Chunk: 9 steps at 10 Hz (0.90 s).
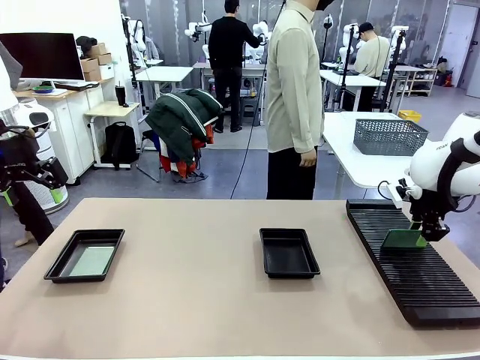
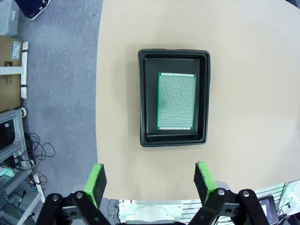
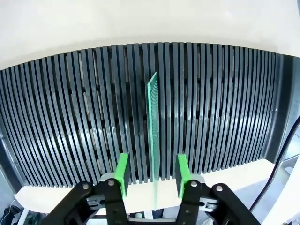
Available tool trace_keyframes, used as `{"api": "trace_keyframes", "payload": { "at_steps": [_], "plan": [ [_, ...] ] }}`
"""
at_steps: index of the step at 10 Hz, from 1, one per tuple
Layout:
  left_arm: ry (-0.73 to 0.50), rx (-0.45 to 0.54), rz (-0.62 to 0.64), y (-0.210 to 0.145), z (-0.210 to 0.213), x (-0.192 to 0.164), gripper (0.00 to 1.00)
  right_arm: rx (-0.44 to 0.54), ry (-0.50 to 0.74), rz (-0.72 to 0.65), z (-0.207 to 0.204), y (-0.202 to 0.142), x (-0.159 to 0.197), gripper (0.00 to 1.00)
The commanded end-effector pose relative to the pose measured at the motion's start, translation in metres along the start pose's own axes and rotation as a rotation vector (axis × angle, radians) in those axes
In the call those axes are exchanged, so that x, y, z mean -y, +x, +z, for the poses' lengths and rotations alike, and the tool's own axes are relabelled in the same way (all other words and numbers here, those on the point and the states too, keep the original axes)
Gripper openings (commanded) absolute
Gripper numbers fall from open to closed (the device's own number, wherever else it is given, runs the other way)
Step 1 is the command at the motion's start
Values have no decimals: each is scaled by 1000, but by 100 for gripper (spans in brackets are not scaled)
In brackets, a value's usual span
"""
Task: Inspect and transfer BCBs to ESD trays.
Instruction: Pick up the Blank PCB from the PCB Rack and place it in the right ESD tray.
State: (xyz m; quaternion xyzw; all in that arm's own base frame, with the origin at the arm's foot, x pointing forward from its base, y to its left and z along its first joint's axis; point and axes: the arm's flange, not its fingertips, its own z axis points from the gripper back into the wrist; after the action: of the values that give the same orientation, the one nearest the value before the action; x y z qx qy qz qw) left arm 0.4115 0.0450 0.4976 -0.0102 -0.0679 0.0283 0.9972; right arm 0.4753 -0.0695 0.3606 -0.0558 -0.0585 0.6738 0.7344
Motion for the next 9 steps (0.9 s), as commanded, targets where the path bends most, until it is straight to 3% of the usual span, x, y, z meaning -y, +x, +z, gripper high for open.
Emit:
{"api": "trace_keyframes", "payload": {
  "at_steps": [1, 4, 5, 6, 7, 8, 9],
  "plan": [
    [1, 6, 2, -1, -2, 0, 100, -5, -32, 2, -4, -2, 3, 46],
    [1, 6, 2, -1, -2, 0, 100, 14, -50, 22, -6, -2, 3, 40],
    [1, 6, 2, -1, -2, 0, 100, 16, -45, 24, -6, -1, 4, 33],
    [1, 6, 2, -1, -2, 0, 100, 20, -45, 28, -7, 0, 5, 34],
    [1, 6, 2, -1, -2, 0, 100, 19, -41, 28, -8, 1, 6, 27],
    [1, 6, 2, -1, -2, 0, 100, 23, -42, 31, -9, 0, 7, 27],
    [1, 6, 2, -1, -2, 0, 100, 25, -43, 32, -8, 0, 7, 20]
  ]
}}
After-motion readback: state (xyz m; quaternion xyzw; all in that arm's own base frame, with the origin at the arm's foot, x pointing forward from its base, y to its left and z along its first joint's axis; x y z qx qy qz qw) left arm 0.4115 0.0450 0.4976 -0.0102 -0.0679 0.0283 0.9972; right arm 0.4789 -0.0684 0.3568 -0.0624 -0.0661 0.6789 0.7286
